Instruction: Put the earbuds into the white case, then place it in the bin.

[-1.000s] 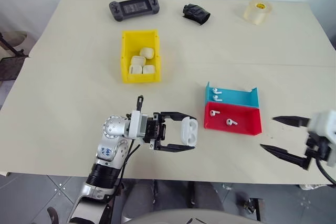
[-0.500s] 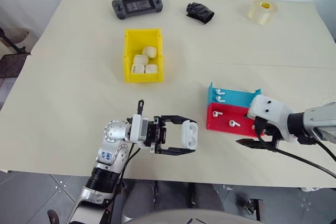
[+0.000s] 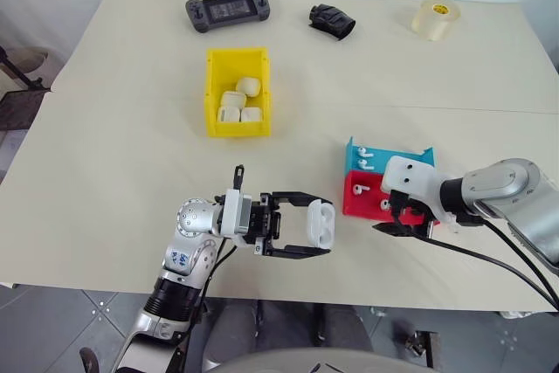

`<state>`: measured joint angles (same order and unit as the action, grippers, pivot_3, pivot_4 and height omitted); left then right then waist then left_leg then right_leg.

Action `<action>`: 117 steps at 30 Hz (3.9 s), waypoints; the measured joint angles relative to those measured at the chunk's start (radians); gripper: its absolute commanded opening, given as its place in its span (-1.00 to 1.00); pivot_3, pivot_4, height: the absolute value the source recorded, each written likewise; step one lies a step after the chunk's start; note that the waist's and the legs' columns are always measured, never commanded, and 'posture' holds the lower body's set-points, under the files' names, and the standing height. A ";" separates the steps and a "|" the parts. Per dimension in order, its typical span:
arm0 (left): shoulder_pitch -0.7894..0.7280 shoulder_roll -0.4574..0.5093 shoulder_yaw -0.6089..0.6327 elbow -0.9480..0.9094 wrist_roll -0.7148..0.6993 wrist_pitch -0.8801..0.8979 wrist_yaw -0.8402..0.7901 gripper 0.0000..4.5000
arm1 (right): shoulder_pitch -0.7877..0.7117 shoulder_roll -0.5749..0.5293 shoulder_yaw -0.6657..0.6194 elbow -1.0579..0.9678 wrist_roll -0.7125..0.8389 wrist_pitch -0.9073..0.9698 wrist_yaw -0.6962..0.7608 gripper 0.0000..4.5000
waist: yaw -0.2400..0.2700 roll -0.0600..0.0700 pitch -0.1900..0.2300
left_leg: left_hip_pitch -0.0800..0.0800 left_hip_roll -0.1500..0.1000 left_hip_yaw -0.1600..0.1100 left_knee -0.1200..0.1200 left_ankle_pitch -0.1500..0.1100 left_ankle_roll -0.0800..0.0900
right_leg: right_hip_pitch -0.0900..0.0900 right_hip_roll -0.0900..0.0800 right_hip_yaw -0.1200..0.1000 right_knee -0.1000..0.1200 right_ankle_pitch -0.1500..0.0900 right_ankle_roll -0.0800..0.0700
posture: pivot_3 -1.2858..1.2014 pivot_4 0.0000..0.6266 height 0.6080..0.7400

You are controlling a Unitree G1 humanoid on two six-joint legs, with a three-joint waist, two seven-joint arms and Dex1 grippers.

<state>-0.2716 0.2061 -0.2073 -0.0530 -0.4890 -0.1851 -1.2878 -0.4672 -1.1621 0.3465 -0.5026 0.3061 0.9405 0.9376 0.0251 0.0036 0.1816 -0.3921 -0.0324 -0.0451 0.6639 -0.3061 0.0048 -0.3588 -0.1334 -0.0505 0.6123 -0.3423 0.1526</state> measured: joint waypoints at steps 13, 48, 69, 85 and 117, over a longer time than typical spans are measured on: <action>0.000 0.007 0.000 -0.018 -0.017 0.009 0.003 0.25 | -0.020 0.007 0.019 0.019 -0.063 -0.001 0.053 0.06 | -0.001 0.000 0.000 | 0.000 0.000 0.000 0.000 0.000 0.000 | 0.000 0.000 0.000 0.000 0.000 0.000 | 0.03 -0.52 1.00; 0.000 0.037 0.003 -0.059 -0.021 0.043 0.014 0.25 | -0.018 0.041 0.039 0.040 -0.161 -0.051 0.094 -0.94 | -0.001 0.000 0.000 | 0.000 0.000 0.000 0.000 0.000 0.000 | 0.000 0.000 0.000 0.000 0.000 0.000 | 0.03 -0.52 1.00; 0.002 0.027 -0.035 -0.092 -0.018 0.072 0.024 0.25 | 0.126 0.008 -0.261 -0.040 0.010 -0.047 0.143 0.98 | 0.003 0.000 0.000 | 0.000 0.000 0.000 0.000 0.000 0.000 | 0.000 0.000 0.000 0.000 0.000 0.000 | 0.03 -0.52 1.00; -0.002 0.033 -0.036 -0.092 -0.016 0.102 0.066 0.25 | 0.114 -0.054 -0.176 0.126 -0.161 -0.463 0.273 0.98 | -0.002 0.000 0.000 | 0.001 0.001 0.002 0.000 0.000 0.000 | 0.001 0.001 0.001 0.000 0.000 0.001 | 0.03 -0.52 1.00; 0.101 0.118 0.037 -0.175 -0.034 0.157 0.113 0.25 | -0.223 0.239 0.119 0.315 -0.324 -0.245 0.273 0.98 | -0.003 0.001 0.001 | -0.001 0.000 0.000 -0.001 0.000 -0.001 | -0.001 0.000 0.000 0.000 0.000 0.001 | 0.03 -0.52 1.00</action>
<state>-0.1710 0.3240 -0.1701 -0.2283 -0.5225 -0.0278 -1.1753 -0.6899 -0.9232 0.4656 -0.1879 -0.0174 0.6956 1.2109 0.0222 0.0048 0.1823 -0.3928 -0.0329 -0.0449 0.6634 -0.3059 0.0042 -0.3602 -0.1335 -0.0503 0.6125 -0.3418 0.1533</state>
